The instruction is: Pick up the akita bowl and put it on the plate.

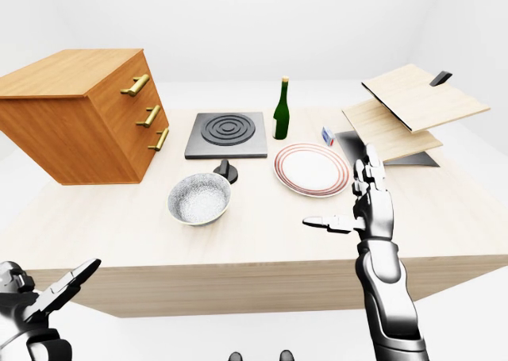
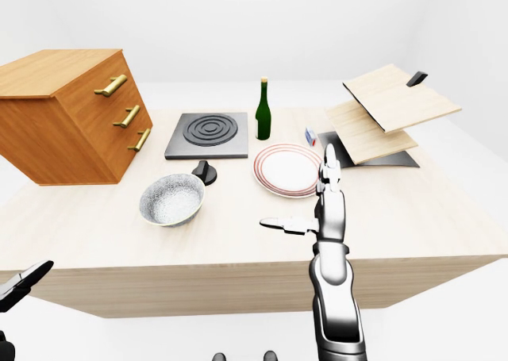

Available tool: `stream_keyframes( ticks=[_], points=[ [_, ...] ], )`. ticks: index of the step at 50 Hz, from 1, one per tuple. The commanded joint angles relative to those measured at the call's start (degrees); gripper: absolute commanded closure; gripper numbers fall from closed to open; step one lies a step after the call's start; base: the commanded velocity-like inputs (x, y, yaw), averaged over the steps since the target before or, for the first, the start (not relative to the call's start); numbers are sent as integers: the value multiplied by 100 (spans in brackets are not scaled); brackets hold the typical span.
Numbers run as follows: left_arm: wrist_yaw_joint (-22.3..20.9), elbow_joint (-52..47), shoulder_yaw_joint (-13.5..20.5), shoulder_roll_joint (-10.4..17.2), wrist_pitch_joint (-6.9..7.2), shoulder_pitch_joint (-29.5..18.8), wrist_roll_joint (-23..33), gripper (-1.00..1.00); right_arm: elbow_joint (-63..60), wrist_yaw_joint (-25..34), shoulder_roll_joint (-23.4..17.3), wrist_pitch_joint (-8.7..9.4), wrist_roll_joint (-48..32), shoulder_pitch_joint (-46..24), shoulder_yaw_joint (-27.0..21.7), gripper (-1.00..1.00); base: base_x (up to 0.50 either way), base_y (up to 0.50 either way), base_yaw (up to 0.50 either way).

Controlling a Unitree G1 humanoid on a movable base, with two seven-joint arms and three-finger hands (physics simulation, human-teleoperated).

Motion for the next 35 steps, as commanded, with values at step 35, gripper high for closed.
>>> stream_keyframes(
  ticks=[35],
  points=[
    [-10,-564,197,-150,82,54,28,-100,-77,221,15,0,111,107,88,-97,0,0,0]
  ],
)
